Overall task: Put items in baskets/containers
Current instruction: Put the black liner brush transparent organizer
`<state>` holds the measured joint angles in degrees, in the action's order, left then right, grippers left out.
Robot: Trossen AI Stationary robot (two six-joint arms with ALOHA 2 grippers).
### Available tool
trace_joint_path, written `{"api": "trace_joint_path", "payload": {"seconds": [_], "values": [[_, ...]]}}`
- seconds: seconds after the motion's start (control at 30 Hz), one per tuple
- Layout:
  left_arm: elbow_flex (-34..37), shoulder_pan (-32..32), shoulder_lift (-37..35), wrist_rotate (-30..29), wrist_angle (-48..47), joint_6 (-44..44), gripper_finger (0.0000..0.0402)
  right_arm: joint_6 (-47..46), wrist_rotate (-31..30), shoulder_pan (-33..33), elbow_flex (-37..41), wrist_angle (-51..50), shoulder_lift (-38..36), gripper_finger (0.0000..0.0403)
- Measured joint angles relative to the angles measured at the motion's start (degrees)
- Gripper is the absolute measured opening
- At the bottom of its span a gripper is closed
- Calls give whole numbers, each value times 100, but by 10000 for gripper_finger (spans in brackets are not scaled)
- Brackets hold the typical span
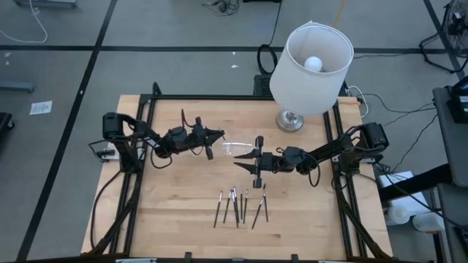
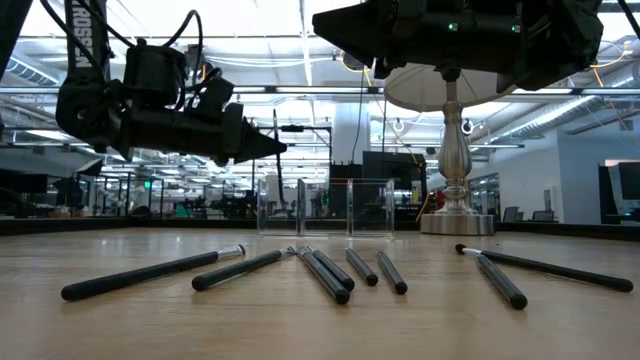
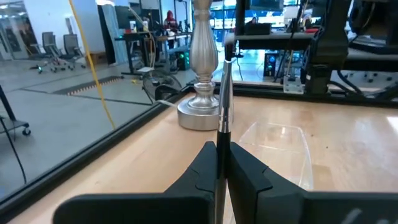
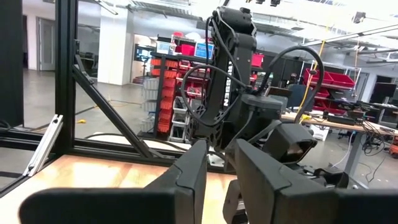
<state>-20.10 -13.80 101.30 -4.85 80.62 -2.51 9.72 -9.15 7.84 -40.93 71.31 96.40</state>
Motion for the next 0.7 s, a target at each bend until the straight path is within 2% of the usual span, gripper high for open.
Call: {"api": "trace_joint_path", "payload": {"seconds": [0.2,0.33,0.5,0.7], "values": [[0,72,0,117,-108,-189,16,0,0,0,0,0,0,75],[0,184,0,92,-142,-1,16,-2,0,0,2,0,0,75],[-2,433,-1,-454,28,258,16,-3,0,0,2,1,0,75],[-110,707,-2,-1374,-8,1082,16,-4,0,1,2,2,0,75]]}}
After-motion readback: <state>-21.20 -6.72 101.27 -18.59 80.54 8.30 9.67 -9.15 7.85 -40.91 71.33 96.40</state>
